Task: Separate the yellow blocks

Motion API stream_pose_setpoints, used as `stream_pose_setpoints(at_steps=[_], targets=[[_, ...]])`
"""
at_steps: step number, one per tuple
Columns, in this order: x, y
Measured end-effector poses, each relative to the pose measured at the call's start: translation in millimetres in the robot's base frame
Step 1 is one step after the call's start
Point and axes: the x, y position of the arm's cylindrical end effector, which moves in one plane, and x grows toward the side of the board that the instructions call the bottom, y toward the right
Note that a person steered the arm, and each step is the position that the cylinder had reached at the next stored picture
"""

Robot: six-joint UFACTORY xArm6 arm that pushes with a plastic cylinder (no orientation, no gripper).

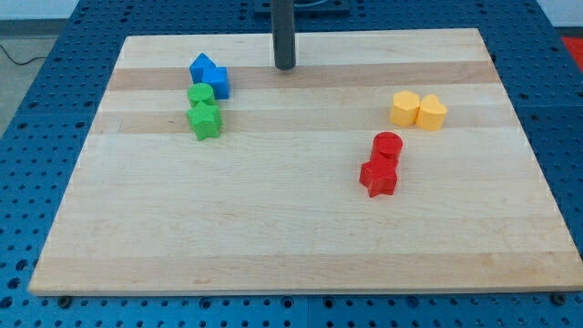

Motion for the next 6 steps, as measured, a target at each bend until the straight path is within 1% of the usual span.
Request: stream_pose_setpoints(at_steps=[1,2,3,4,6], targets=[[-3,26],[0,111],[22,181],[48,201],[92,203]])
